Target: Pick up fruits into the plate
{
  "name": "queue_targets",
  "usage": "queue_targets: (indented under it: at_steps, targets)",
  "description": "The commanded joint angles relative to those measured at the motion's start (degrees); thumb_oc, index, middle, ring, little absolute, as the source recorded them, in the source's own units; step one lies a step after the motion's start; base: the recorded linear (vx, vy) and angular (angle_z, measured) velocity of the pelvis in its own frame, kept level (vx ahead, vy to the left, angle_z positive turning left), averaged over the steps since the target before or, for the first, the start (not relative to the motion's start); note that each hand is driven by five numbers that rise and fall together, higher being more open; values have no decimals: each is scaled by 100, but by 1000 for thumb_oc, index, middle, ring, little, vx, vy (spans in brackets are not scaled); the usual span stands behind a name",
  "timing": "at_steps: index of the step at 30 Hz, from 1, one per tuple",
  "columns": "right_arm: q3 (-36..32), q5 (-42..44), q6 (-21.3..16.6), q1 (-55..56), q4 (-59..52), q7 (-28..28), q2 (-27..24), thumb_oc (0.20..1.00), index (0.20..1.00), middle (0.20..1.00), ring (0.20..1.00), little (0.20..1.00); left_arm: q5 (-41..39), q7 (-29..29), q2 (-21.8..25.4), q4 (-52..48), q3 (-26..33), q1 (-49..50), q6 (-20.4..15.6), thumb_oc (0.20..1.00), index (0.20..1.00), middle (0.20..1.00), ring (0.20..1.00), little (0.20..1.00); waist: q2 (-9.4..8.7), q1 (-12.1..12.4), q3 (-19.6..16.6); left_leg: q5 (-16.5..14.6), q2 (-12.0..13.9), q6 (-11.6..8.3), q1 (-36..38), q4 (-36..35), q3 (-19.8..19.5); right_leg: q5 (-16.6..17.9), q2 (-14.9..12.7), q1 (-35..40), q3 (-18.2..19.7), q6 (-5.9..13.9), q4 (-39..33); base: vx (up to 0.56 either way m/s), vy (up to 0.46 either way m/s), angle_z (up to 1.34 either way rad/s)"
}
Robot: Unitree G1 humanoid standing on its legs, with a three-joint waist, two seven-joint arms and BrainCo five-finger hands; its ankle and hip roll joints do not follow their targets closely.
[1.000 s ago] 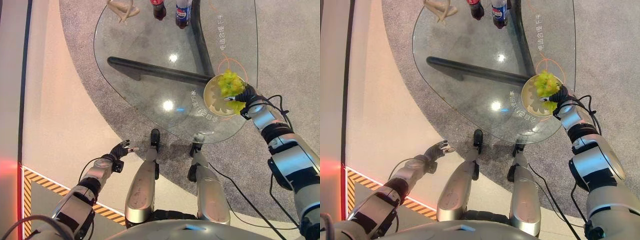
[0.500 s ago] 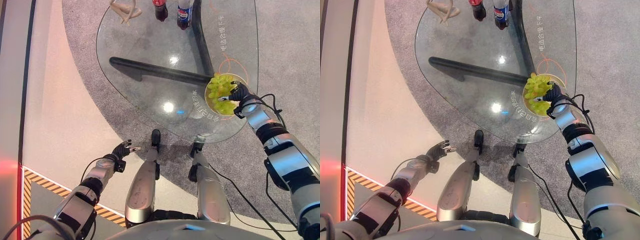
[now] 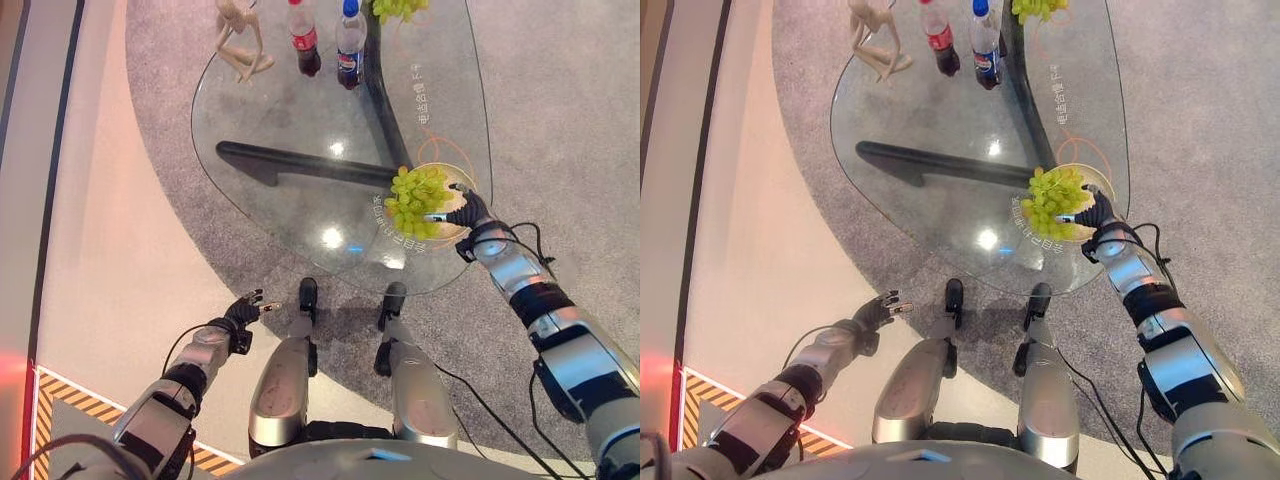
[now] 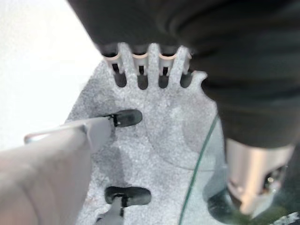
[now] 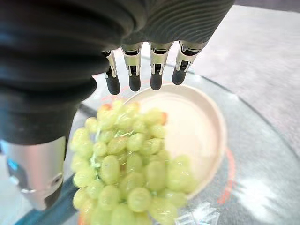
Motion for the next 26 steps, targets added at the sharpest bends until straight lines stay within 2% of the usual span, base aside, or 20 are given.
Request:
queue_targets:
  at_steps: [1,4,5,8,10,12,17,26]
  targets:
    - [-223,345,-471,807,-106,-187,366,1000,1000,1000,1000,1000,209,-65,-44,567,102,397,-14,1000,1000,1000,1000,1000,-525,-101,-897,-1186,-324,255,209,401,560,-870,-2,-48,587,292,695,93,5,-7]
    - [-394,690,-659,1389,-116,3,559,1000,1000,1000,1000,1000,208,-93,-113,631,196,617,-6,1000,1000,1000,1000,1000,-569,-140,-1114,-1217,-328,272,372,372,575,-885,4,123,620,300,650,140,2,-15]
    - [-519,1046,-800,1817,-38,244,785,1000,1000,1000,1000,1000,286,-134,-166,673,313,790,41,1000,1000,1000,1000,1000,-595,-166,-1282,-1241,-328,281,498,358,576,-901,7,267,637,302,616,209,-17,-16]
    - [-645,1373,-859,2155,159,522,1068,1000,1000,1000,1000,1000,426,-193,-209,733,418,968,115,1000,1000,1000,1000,1000,-613,-189,-1468,-1257,-332,289,648,330,579,-916,12,428,632,299,582,156,-18,-5]
    - [-832,1764,-1147,2639,969,1113,1587,1000,1000,1000,1000,1000,688,-297,-338,987,572,1240,179,1000,1000,1000,1000,1000,-603,-213,-1839,-1310,-336,303,948,250,614,-956,34,739,613,288,496,294,-8,-9]
    - [-938,2046,-1238,2811,1447,1493,1798,1000,1000,1000,1000,1000,737,-337,-407,1119,679,1338,217,1000,1000,1000,1000,1000,-585,-225,-1993,-1342,-352,319,1097,206,631,-981,51,894,612,278,450,169,10,-9]
    - [-1197,2301,-1141,3068,2498,2311,2170,1000,1000,1000,1000,1000,879,-409,-547,1405,936,1501,273,1000,1000,1000,1000,1000,-525,-275,-2248,-1413,-382,347,1382,120,681,-1021,75,1189,649,262,331,93,19,-7]
    - [-1395,1959,-660,3245,3258,2276,2322,1000,1000,1000,1000,1000,894,-461,-711,1542,1018,1726,627,1000,1000,1000,1000,1000,-377,-317,-2456,-1506,-406,417,1641,65,733,-1061,91,1432,674,236,252,57,25,-6]
